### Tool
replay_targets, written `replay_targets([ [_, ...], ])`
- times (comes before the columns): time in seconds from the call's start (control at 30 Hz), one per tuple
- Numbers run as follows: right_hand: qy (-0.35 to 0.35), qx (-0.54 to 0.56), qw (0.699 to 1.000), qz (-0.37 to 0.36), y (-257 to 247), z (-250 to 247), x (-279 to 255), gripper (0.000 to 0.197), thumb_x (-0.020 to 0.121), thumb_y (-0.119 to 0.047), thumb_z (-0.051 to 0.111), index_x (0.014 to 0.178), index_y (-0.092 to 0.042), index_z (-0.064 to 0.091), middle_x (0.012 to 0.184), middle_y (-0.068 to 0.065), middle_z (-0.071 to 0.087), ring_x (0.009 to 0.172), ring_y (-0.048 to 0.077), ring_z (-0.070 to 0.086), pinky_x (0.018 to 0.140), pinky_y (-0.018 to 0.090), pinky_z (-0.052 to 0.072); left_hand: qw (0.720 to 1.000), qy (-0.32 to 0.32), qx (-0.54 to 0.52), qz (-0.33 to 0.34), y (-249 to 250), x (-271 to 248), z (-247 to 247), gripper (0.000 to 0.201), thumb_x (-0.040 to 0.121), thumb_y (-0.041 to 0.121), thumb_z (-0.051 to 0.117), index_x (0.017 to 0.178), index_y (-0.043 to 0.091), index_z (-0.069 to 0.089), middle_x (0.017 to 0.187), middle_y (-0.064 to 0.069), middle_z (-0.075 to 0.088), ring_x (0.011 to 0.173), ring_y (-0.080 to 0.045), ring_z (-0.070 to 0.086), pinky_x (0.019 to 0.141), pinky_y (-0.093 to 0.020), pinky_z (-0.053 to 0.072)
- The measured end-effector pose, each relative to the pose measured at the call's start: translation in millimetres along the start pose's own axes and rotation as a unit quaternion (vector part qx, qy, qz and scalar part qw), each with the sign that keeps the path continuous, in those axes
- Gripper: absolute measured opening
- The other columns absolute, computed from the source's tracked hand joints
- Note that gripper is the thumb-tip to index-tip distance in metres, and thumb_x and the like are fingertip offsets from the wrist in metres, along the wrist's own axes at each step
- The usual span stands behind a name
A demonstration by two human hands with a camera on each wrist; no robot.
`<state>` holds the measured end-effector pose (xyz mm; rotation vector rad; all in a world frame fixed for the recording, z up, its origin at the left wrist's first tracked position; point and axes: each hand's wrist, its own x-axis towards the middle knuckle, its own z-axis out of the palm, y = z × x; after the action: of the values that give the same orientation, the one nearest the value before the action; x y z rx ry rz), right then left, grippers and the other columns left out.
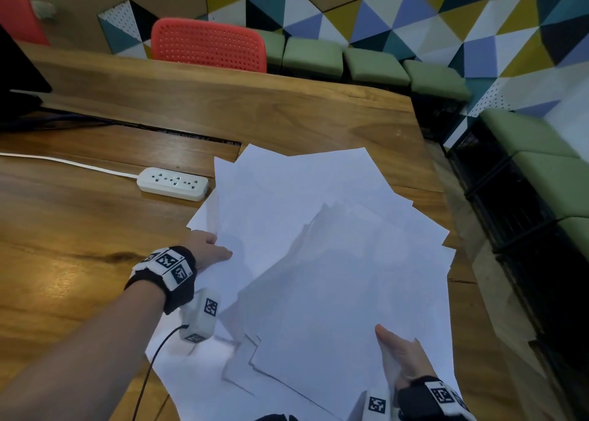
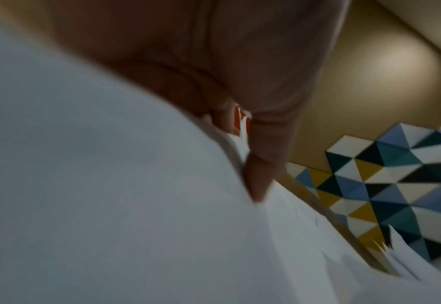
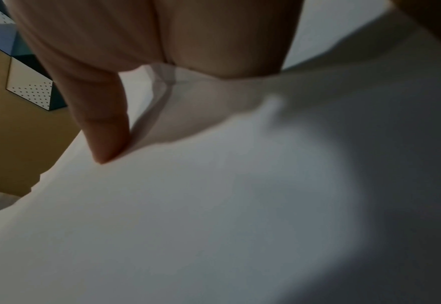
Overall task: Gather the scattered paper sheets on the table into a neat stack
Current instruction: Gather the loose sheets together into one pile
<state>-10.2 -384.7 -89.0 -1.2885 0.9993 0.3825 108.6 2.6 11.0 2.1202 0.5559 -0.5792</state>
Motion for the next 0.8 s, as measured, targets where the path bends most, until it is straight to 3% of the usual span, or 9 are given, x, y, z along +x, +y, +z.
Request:
replay_targets([
  [0.03, -0.011, 0.011, 1.000, -0.008, 1, -2, 2, 0.136, 0.038, -0.031, 0.094, 0.146, -0.002, 0.017, 0.138, 0.020, 0.047, 0.127, 0.035, 0.045, 0.106, 0.054, 0.033, 0.999, -0.035, 0.000, 0.000, -1, -4, -1, 0.027, 0.075, 0.018, 0.072, 0.090, -0.004, 0.064, 0.090, -0.015, 0.067, 0.077, -0.026, 0.060, 0.070, -0.032, 0.048],
  [0.1, -0.015, 0.010, 1.000, -0.014, 4, -2, 4, 0.142, 0.033, -0.035, 0.095, 0.146, -0.003, 0.015, 0.139, 0.020, 0.047, 0.127, 0.035, 0.046, 0.106, 0.057, 0.032, 0.995, -0.105, -0.003, 0.004, -3, -11, -1, 0.033, 0.077, 0.018, 0.072, 0.106, 0.003, 0.064, 0.095, -0.009, 0.070, 0.088, -0.028, 0.066, 0.078, -0.037, 0.053],
  [0.2, -0.009, -0.001, 0.999, -0.035, 6, -4, 8, 0.147, 0.025, -0.047, 0.094, 0.145, -0.002, 0.021, 0.140, 0.019, 0.046, 0.127, 0.035, 0.047, 0.105, 0.055, 0.035, 0.989, -0.143, 0.029, 0.027, -16, -19, 7, 0.042, 0.074, 0.027, 0.071, 0.112, 0.017, 0.059, 0.106, 0.001, 0.068, 0.094, -0.018, 0.064, 0.080, -0.029, 0.051],
  [0.3, -0.023, -0.016, 0.998, -0.057, 2, 2, -7, 0.154, 0.014, -0.048, 0.092, 0.143, 0.002, 0.025, 0.139, 0.019, 0.047, 0.127, 0.035, 0.046, 0.105, 0.052, 0.035, 0.994, -0.106, 0.002, 0.019, -38, -7, 12, 0.059, 0.060, 0.031, 0.072, 0.115, 0.015, 0.057, 0.110, -0.008, 0.068, 0.099, -0.030, 0.065, 0.090, -0.046, 0.052],
  [0.43, -0.009, -0.021, 0.998, -0.066, 0, 1, -11, 0.127, 0.049, -0.033, 0.090, 0.145, 0.002, 0.015, 0.150, 0.019, 0.030, 0.137, 0.035, 0.031, 0.113, 0.052, 0.024, 0.994, 0.002, -0.107, 0.009, -35, -16, -1, 0.025, 0.080, 0.005, 0.065, 0.104, 0.002, 0.060, 0.104, -0.016, 0.066, 0.099, -0.035, 0.062, 0.093, -0.045, 0.048],
  [0.57, -0.014, 0.007, 0.998, -0.059, -3, 1, -11, 0.111, 0.064, -0.024, 0.083, 0.145, 0.003, 0.012, 0.149, 0.023, 0.030, 0.137, 0.038, 0.030, 0.112, 0.052, 0.024, 0.986, 0.047, -0.160, 0.010, -50, -13, -14, 0.020, 0.082, 0.002, 0.063, 0.102, 0.003, 0.063, 0.108, -0.018, 0.067, 0.099, -0.036, 0.063, 0.096, -0.051, 0.046],
  [0.67, -0.007, -0.017, 0.998, -0.068, -4, 8, -16, 0.131, 0.044, -0.039, 0.090, 0.144, 0.004, 0.017, 0.147, 0.024, 0.033, 0.135, 0.038, 0.034, 0.111, 0.055, 0.027, 0.978, 0.070, -0.193, 0.020, -56, -14, -23, 0.018, 0.083, 0.001, 0.062, 0.101, 0.001, 0.061, 0.110, -0.025, 0.065, 0.101, -0.041, 0.062, 0.096, -0.056, 0.045],
  [0.7, 0.001, -0.018, 0.997, -0.072, -4, 5, -15, 0.132, 0.044, -0.039, 0.089, 0.145, 0.004, 0.015, 0.149, 0.024, 0.030, 0.136, 0.038, 0.032, 0.112, 0.054, 0.025, 0.977, 0.076, -0.199, 0.025, -54, -16, -26, 0.019, 0.084, 0.001, 0.061, 0.103, -0.001, 0.060, 0.111, -0.025, 0.064, 0.102, -0.041, 0.062, 0.097, -0.056, 0.045],
  [0.8, 0.009, -0.003, 0.997, -0.072, -16, 11, -33, 0.102, 0.075, -0.016, 0.075, 0.146, 0.004, 0.005, 0.153, 0.024, 0.020, 0.140, 0.038, 0.021, 0.113, 0.049, 0.019, 0.978, 0.048, -0.200, 0.042, -53, -22, -31, 0.019, 0.084, 0.001, 0.060, 0.104, -0.002, 0.059, 0.109, -0.023, 0.064, 0.101, -0.038, 0.062, 0.095, -0.050, 0.047],
])
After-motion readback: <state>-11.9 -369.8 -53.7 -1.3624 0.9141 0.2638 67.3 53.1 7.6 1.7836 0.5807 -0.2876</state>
